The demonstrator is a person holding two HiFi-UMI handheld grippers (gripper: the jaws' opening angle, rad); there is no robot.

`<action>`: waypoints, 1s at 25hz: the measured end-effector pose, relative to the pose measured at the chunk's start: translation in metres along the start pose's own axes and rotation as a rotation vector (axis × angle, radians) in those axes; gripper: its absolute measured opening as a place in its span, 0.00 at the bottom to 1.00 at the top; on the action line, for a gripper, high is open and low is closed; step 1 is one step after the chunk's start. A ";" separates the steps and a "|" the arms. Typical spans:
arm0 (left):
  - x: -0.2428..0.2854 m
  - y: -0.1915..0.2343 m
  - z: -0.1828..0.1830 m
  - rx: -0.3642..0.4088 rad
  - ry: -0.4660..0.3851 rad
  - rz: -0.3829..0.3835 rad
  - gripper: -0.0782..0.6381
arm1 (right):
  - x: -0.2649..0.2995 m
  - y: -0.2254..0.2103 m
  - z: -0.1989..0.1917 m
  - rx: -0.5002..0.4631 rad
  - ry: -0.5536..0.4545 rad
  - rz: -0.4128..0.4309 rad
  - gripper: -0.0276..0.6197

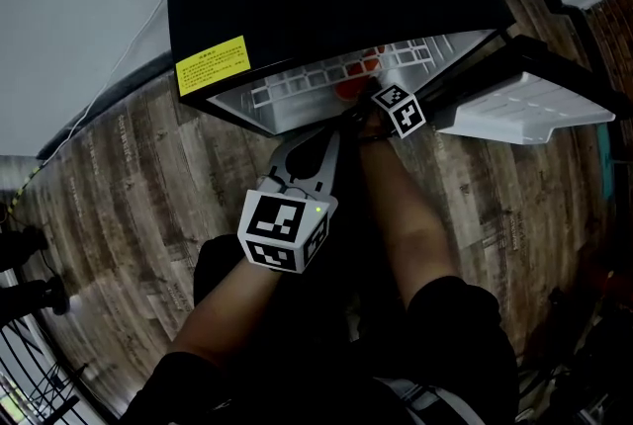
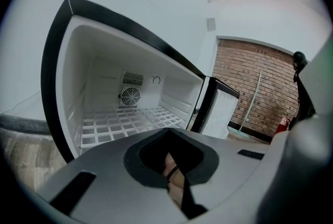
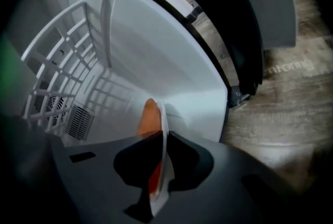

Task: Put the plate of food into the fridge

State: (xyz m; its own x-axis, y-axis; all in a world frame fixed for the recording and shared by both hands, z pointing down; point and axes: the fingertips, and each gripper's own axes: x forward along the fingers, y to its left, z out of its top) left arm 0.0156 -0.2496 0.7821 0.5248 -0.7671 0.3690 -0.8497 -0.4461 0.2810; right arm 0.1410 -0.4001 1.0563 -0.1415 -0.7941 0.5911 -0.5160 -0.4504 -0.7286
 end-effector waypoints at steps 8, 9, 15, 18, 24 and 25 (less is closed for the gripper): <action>0.007 -0.006 -0.003 0.005 0.015 -0.029 0.10 | 0.000 0.010 0.012 -0.440 -0.105 -0.124 0.18; 0.008 -0.006 -0.004 0.004 0.018 -0.031 0.10 | 0.000 0.010 0.013 -0.490 -0.118 -0.130 0.22; 0.015 -0.011 -0.006 0.006 0.023 -0.042 0.10 | -0.010 0.011 0.021 -0.575 -0.139 -0.144 0.20; 0.018 -0.014 -0.007 0.005 0.027 -0.042 0.10 | -0.025 0.013 0.018 -0.558 -0.108 -0.089 0.06; 0.027 -0.019 -0.009 0.012 0.028 -0.025 0.10 | -0.077 0.022 0.025 -0.684 -0.110 0.023 0.06; 0.028 -0.018 -0.010 0.014 0.030 -0.018 0.10 | -0.088 0.025 0.025 -0.711 -0.111 0.035 0.06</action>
State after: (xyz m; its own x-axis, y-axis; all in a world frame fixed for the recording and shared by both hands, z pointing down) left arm 0.0461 -0.2585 0.7961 0.5407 -0.7448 0.3910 -0.8409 -0.4660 0.2752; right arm 0.1616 -0.3515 0.9779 -0.1009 -0.8573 0.5049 -0.9432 -0.0789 -0.3226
